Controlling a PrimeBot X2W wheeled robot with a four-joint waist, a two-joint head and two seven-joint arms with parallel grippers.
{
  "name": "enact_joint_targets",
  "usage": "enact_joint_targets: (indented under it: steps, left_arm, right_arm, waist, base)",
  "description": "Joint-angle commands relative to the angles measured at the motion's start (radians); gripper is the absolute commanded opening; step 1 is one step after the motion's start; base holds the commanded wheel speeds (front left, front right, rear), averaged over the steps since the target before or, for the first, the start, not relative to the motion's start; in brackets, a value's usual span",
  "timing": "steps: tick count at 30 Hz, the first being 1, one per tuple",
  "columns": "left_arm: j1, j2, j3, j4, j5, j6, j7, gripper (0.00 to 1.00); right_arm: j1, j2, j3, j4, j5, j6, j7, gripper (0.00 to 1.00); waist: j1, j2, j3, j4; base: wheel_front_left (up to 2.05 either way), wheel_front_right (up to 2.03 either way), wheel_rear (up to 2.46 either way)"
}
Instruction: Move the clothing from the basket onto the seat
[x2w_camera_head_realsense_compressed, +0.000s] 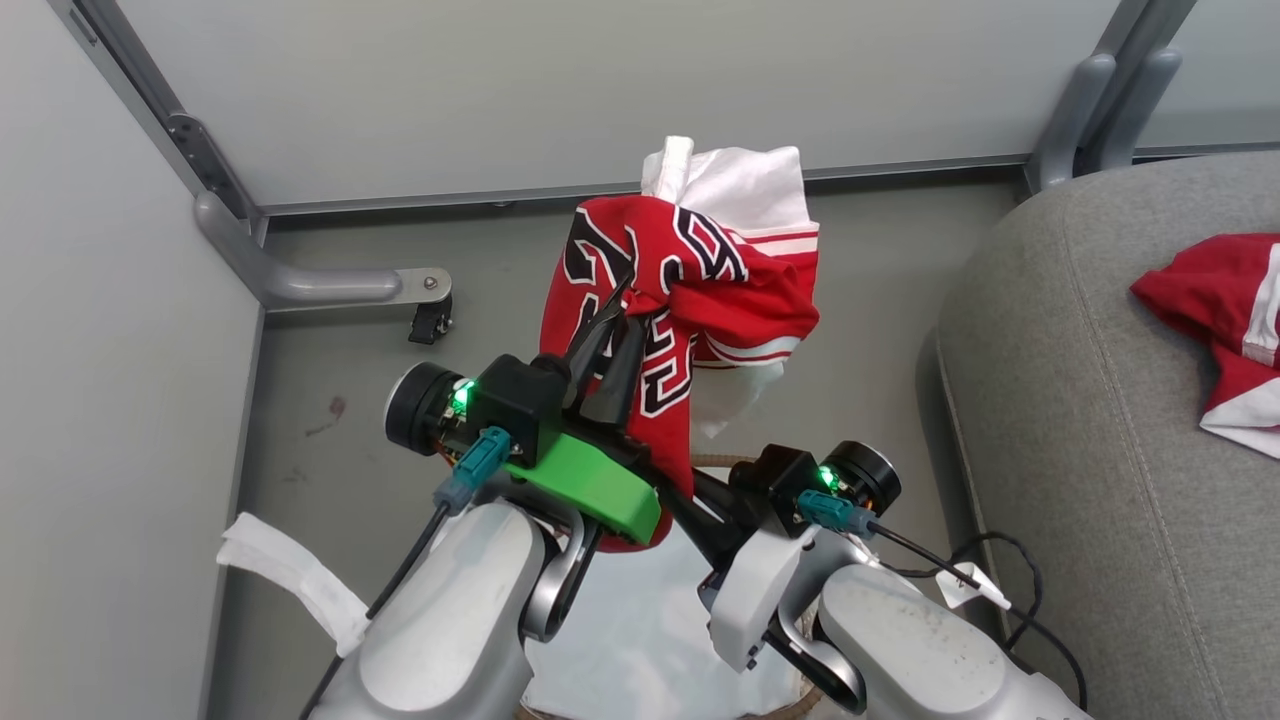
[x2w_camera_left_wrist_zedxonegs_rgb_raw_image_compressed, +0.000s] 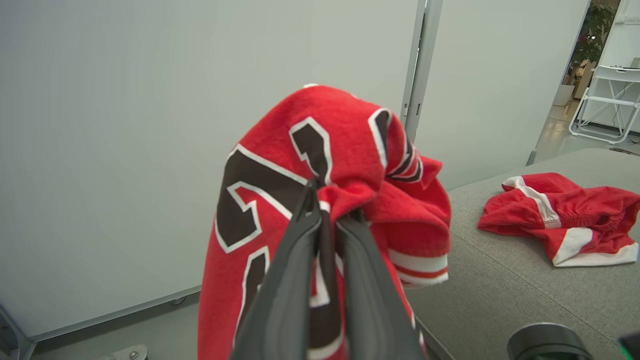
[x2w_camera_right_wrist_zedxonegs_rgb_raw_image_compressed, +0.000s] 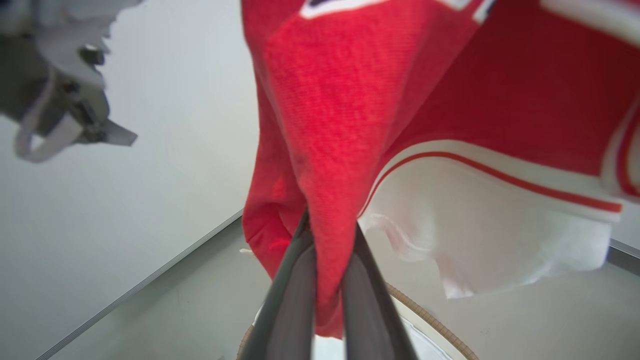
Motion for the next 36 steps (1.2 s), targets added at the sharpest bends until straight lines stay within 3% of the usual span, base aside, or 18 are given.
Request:
enact_joint_targets:
  steps: [1, 11, 12, 13, 14, 26, 36]
  left_arm:
    - [-0.01, 0.002, 0.005, 0.002, -0.002, 0.002, -0.004, 0.0]
    - [-0.007, 0.002, 0.008, 0.006, 0.001, 0.0, -0.004, 0.0]
    - [-0.006, 0.002, 0.008, 0.007, 0.001, 0.001, -0.004, 0.05]
    - [-0.005, 0.002, 0.008, 0.007, 0.0, 0.002, -0.004, 0.47]
    - [-0.003, 0.002, 0.007, 0.012, -0.004, 0.002, -0.004, 1.0]
    - [0.012, 0.002, 0.038, 0.033, 0.012, -0.001, -0.002, 1.0]
    - [0.04, 0.002, 0.122, 0.062, 0.057, -0.024, -0.002, 1.0]
  right_arm:
    - [-0.001, -0.003, 0.0, 0.004, 0.003, -0.001, -0.001, 0.0]
    - [-0.001, -0.003, -0.005, -0.003, 0.001, -0.001, -0.001, 0.0]
    - [0.0, -0.003, -0.005, -0.004, 0.001, -0.001, -0.001, 0.0]
    - [0.0, -0.003, -0.005, -0.006, 0.0, -0.001, -0.001, 0.0]
    - [0.0, -0.003, -0.004, -0.007, -0.001, -0.001, -0.001, 0.0]
    - [0.007, -0.003, -0.024, -0.026, -0.024, -0.001, -0.002, 0.0]
    - [0.057, -0.004, -0.099, -0.085, -0.073, -0.001, -0.002, 0.0]
  waist:
    - [0.0, 0.0, 0.0, -0.002]
    - [0.0, 0.0, -0.001, -0.011]
    - [0.0, 0.0, -0.002, -0.012]
    - [0.0, 0.0, -0.002, -0.013]
    - [0.0, 0.0, -0.002, -0.014]
    - [0.0, 0.0, -0.001, -0.044]
    - [0.0, 0.0, 0.006, -0.157]
  base:
    - [0.0, 0.0, 0.0]
    - [0.0, 0.0, 0.0]
    - [0.0, 0.0, 0.0]
    - [0.0, 0.0, 0.0]
    - [0.0, 0.0, 0.0]
    - [0.0, 0.0, 0.0]
    - [0.0, 0.0, 0.0]
